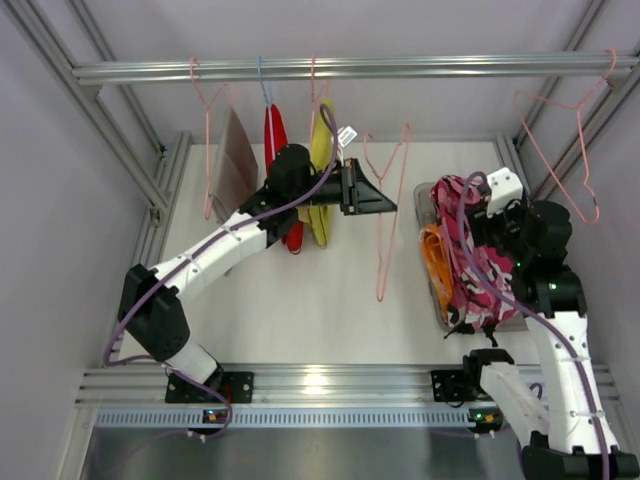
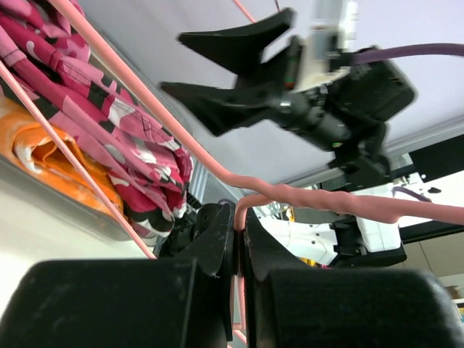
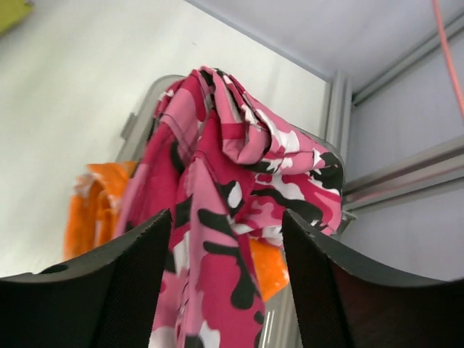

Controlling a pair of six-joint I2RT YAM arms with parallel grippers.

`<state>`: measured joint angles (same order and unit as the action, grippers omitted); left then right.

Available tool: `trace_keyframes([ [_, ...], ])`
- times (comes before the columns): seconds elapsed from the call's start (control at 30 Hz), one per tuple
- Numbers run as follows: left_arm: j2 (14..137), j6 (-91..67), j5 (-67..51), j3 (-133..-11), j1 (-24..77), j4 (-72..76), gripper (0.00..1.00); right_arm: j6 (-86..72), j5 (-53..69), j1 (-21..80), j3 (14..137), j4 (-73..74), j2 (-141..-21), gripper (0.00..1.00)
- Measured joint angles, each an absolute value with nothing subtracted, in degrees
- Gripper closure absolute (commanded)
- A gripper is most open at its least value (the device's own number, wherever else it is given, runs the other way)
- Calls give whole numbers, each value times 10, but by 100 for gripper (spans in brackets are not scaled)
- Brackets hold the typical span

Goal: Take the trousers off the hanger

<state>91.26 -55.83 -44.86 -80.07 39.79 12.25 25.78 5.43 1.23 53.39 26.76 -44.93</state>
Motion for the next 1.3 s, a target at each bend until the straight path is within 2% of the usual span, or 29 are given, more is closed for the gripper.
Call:
trace_keyframes([
  [0.3, 878, -463, -413, -784, 435, 36, 100, 104, 206, -8, 577, 330, -334, 44],
  [0.5, 860, -415, -299, -810, 500, -69, 100, -59, 373, -9, 604, 316, -329, 45],
  [0.67, 881, -434, -168, -877, 524, -152, 100, -163, 449, -8, 583, 277, -333, 45],
  [0.93, 947, -465, -26, -969, 560, -215, 100, -207, 491, 32, 544, 257, -347, 45],
  [1.3, 990, -469, -4, -997, 585, -220, 100, -176, 426, 147, 538, 261, -414, 52],
])
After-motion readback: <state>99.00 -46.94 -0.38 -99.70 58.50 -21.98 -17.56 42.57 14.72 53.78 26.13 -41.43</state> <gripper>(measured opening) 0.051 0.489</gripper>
